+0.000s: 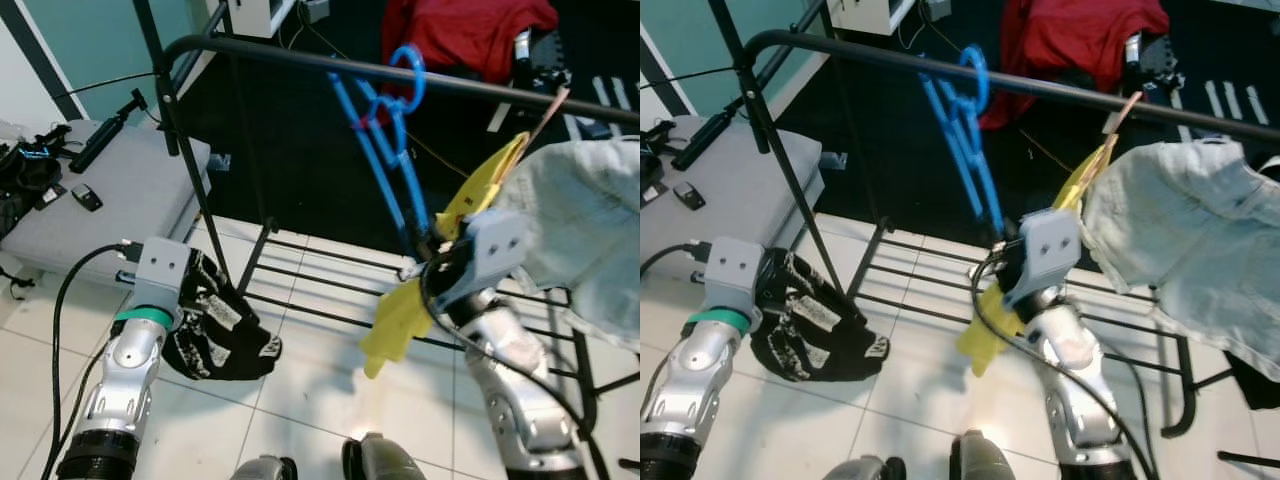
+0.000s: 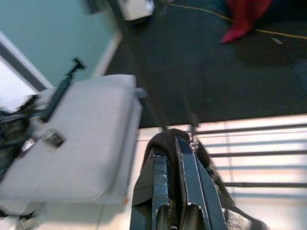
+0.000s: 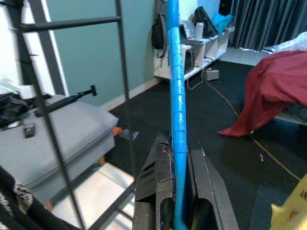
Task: Hang hanger
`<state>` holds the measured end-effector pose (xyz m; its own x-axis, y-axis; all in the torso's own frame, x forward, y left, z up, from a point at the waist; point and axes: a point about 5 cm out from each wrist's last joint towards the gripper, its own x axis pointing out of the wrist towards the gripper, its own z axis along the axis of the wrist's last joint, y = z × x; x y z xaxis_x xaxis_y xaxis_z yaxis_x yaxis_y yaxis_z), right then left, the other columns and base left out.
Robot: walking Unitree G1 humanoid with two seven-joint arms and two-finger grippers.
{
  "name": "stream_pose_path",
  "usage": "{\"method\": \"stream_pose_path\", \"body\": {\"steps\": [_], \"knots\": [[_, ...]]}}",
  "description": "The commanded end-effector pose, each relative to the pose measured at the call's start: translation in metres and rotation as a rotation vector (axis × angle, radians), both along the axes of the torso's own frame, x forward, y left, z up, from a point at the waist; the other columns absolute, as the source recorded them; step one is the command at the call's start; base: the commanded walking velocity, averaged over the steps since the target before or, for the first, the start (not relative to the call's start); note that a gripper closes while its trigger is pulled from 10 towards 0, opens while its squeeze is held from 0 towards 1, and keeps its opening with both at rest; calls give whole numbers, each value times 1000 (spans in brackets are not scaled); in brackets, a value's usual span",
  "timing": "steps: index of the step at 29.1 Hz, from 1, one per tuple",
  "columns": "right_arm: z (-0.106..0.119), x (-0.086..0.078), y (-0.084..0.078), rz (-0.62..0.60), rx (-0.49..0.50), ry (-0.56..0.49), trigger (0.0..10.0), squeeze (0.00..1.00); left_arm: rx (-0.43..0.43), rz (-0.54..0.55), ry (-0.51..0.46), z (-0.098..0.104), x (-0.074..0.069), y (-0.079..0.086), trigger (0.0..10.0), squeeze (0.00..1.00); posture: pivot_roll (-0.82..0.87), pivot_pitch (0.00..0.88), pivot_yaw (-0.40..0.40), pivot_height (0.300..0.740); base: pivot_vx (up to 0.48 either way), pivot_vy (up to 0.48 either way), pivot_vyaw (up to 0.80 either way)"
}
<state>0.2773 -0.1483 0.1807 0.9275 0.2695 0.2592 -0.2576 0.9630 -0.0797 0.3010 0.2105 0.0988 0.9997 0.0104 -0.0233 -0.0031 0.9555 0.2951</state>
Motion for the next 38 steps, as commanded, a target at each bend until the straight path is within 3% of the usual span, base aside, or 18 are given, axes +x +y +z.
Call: {"method": "stream_pose_path", "body": {"steps": [1,10,17,22,23,24,25,26,30,31,34,35,36,38], "knots": [[-3,3,-8,-50,18,28,10000,0,-1,-16,-18,3,-1,-2,10000,0,-122,62,100,740,0,0,0],[-6,15,-19,-151,81,95,10000,0,-1,-22,-28,4,0,-3,10000,0,-121,62,101,740,0,0,0],[-15,22,-15,-111,150,197,10000,0,-1,-25,-32,6,0,-4,10000,0,-121,64,103,740,0,0,0],[-22,27,-12,-91,100,265,10000,0,-3,-25,-35,7,0,-4,10000,0,-117,64,103,740,0,0,0],[-24,27,-12,-85,102,283,10000,102,-2,-25,-36,7,0,-4,10000,0,-118,63,102,740,0,0,0],[-28,26,-13,-87,100,310,10000,851,-3,-24,-36,7,0,-4,10000,0,-118,63,102,740,0,0,0],[-28,26,-13,-87,100,310,10000,851,-3,-24,-36,7,0,-4,10000,0,-118,63,102,740,0,0,0],[-30,26,-13,-88,99,328,10000,1000,-3,-23,-36,7,0,-4,10000,0,-118,63,102,740,0,0,0],[-39,21,-12,-83,109,374,10000,1000,-2,-22,-36,7,-1,-4,10000,0,-118,69,101,740,0,0,0],[-48,14,-11,-67,100,397,10000,647,-1,-24,-38,8,-1,-4,10000,0,-119,70,98,740,0,0,0],[-54,9,-10,-53,94,415,10000,647,-1,-25,-40,8,-1,-4,10000,0,-119,70,98,740,0,0,0],[-72,-6,-6,8,52,470,10000,0,1,-29,-50,11,0,-4,10000,0,-116,71,96,740,0,0,0],[-83,-17,-4,54,25,511,10000,0,1,-32,-58,13,1,-4,10000,0,-116,72,96,740,0,0,0],[-90,-24,-2,83,9,537,10000,0,2,-34,-62,14,1,-4,10000,0,-116,72,96,740,0,0,0]]}}
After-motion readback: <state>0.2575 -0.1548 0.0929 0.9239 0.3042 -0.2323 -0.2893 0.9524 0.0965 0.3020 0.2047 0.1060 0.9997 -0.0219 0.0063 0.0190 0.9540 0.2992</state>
